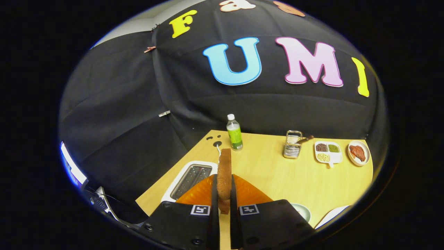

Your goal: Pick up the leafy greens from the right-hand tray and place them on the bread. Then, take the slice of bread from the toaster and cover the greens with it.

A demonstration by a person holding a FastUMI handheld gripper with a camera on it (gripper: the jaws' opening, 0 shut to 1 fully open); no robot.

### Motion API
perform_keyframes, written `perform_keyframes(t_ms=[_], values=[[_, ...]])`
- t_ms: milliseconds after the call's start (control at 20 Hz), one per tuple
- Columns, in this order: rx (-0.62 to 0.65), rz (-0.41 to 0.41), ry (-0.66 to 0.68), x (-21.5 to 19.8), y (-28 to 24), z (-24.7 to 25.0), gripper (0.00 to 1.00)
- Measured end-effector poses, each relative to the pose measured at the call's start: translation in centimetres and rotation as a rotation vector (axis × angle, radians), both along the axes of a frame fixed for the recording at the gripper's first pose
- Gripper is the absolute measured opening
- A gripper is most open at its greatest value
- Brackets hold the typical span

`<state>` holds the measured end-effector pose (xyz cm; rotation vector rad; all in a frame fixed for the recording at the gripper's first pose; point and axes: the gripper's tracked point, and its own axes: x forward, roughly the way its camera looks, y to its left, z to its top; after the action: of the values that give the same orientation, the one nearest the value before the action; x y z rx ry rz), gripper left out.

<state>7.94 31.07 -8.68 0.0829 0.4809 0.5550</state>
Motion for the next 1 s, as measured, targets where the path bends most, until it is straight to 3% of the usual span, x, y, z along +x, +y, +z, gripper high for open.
perform_keyframes(t_ms=[400, 1000], values=[[0.017, -0.108, 0.144, -0.4, -7.2, -6.2, 0.16], [0.044, -0.178, 0.283, -1.1, -12.2, -13.6, 0.16]])
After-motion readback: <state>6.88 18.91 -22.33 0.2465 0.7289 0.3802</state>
